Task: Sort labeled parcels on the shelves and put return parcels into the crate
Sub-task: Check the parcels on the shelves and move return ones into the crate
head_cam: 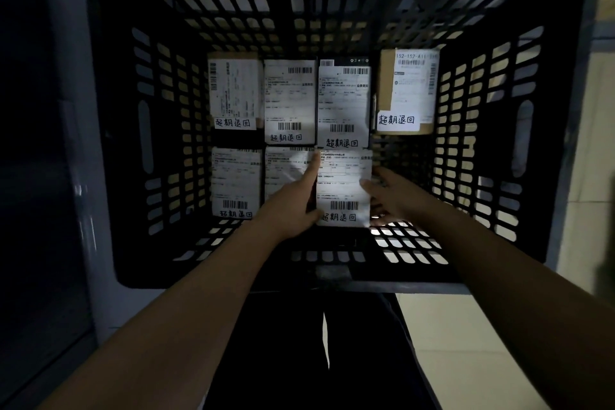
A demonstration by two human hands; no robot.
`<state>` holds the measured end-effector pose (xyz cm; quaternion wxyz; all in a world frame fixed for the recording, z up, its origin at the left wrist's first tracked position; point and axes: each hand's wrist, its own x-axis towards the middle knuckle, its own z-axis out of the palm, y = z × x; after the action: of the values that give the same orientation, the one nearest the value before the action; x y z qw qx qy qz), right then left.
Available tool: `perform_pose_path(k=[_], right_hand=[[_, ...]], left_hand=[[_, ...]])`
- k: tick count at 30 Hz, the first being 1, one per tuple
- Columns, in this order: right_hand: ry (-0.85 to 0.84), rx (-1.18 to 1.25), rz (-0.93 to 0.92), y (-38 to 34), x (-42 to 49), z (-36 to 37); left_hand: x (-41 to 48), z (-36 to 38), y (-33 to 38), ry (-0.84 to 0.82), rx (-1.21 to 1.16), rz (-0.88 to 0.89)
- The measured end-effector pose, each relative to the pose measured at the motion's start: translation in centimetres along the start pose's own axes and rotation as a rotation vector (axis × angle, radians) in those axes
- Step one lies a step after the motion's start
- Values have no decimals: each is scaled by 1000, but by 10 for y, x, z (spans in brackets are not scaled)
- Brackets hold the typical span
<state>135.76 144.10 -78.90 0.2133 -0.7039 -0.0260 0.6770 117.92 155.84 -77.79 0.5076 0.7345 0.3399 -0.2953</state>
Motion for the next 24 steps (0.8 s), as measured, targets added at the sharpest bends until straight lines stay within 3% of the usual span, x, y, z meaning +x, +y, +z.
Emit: perform_pose_path(k=[9,13,17,20,24], right_hand=[[-20,8,40,-11,-3,0],[57,-58,-95,-10,-13,1],[130,113,-237,-19,-16,-3],[209,34,-332,-32,-8,-6],[251,7,-320,-38,3,-7]], left_hand=[[-1,-8,3,-21,-78,-44],[-6,-8,6,15,-113,4],[-2,-19,20,210,-178,53],[15,-25,26,281,-232,60],[35,-28,28,275,-233,26]])
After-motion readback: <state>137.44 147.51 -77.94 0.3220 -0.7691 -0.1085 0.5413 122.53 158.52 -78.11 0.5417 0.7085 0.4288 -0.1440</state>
